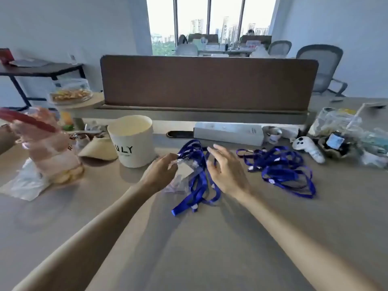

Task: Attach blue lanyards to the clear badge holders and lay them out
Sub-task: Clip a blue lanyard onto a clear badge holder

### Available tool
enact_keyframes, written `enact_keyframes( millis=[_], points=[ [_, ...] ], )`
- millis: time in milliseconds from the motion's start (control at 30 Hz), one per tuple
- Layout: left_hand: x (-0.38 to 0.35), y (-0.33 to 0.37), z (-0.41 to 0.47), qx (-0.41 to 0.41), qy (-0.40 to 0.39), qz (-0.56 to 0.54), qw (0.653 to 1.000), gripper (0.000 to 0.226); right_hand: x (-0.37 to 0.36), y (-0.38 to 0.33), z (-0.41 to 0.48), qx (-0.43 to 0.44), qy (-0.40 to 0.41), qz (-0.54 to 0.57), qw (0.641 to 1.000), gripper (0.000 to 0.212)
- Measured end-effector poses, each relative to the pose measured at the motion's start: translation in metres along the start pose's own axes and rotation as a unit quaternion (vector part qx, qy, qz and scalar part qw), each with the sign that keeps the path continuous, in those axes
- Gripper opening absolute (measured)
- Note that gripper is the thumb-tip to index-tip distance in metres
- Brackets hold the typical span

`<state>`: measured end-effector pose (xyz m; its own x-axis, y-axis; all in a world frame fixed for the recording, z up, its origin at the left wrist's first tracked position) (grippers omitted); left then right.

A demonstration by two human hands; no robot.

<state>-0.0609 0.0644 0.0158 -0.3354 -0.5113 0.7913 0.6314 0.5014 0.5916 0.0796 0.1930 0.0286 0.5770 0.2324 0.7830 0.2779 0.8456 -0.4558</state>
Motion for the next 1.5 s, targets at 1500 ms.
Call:
enact_keyframes(
  millis=[1500],
  points=[
    [-0.014, -0.022, -0.074, -0.245, 0.023, 0.021, 0.969, 0.08, -0.028, -0.01, -0.055, 0.024, 0.019, 0.253, 0.967, 0.014]
  ],
)
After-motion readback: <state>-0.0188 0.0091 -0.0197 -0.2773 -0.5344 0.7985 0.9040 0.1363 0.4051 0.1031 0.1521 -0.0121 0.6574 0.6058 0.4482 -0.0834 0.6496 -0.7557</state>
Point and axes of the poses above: each hand's wrist, its own z-axis towards the middle knuckle, its own x-axis out of the back of the hand, y = z × x, the point moved 9 cm from there along z, towards the middle knuckle, and after that the axes turned 2 degrees about x, right-handed, at the moved point
